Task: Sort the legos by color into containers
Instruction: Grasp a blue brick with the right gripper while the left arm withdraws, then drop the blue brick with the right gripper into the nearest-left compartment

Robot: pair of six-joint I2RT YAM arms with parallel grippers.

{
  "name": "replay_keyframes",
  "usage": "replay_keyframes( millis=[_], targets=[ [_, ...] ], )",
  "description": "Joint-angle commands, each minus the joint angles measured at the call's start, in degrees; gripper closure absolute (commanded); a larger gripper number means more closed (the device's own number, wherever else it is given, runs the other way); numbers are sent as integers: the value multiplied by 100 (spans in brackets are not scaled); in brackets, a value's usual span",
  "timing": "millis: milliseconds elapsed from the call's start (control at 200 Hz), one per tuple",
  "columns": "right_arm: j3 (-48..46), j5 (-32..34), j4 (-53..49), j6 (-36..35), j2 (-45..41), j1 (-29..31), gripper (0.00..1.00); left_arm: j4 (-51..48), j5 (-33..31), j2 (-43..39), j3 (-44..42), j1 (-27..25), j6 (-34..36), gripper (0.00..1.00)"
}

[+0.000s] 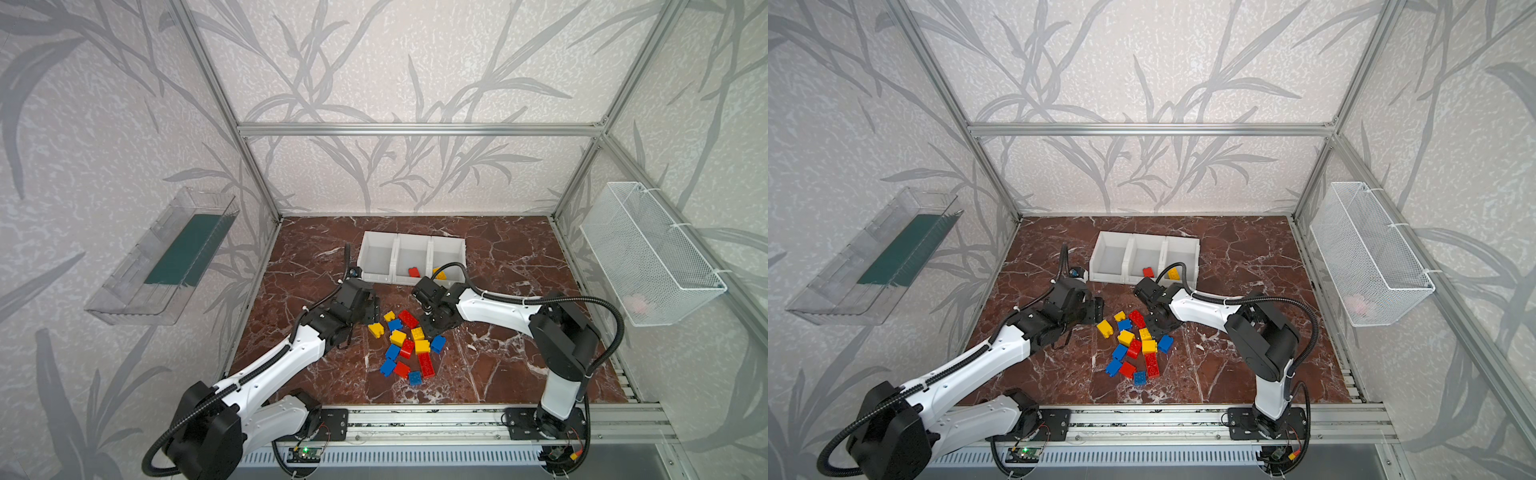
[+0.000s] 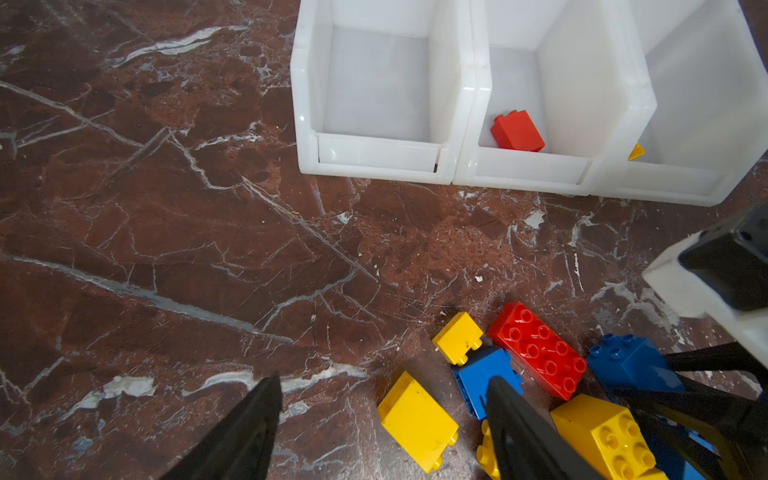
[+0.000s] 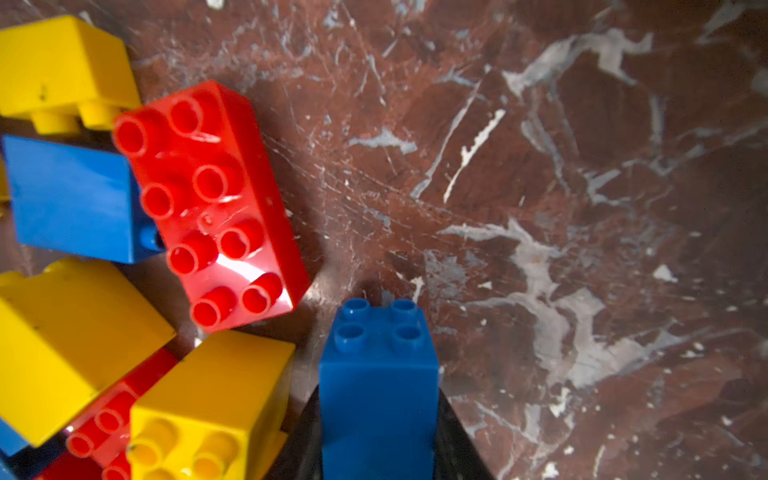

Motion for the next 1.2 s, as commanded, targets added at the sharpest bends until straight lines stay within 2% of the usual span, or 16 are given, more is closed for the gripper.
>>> replay_keyframes(
  millis=[0, 145, 350, 470, 635, 740, 815, 945, 1030, 1195],
  targets=[
    [633, 132, -267, -329, -201, -14, 77, -100, -273, -296, -135, 37, -180, 19],
    [1933, 239, -553, -895, 193, -128, 77, -125, -509, -683, -363, 52, -300, 16],
    [4044, 410, -515, -1407, 1427, -200, 77, -358, -594, -1254, -583, 78, -514, 14],
    [5448, 550, -667, -1454, 2352, -254, 77, -432, -648, -1569, -735, 89, -574, 14],
    [7764, 780, -1475, -1520, 3869, -289, 77, -478, -672, -1841, -818, 109, -597, 13],
    [8906, 873, -1890, -1420, 4625, -331, 77, -450, -558, -1882, -855, 111, -661, 13],
    [9115, 866, -1919, -1308, 4796, -351, 73, -441, -476, -1864, -869, 108, -698, 13],
    [8558, 882, -1603, -1197, 4589, -351, 53, -418, -354, -1830, -903, 110, -734, 13],
    [8297, 873, -1462, -1167, 4401, -351, 44, -391, -315, -1812, -921, 109, -754, 13],
    [8340, 847, -1476, -1209, 4140, -351, 39, -350, -253, -1770, -943, 109, -782, 13]
  ],
)
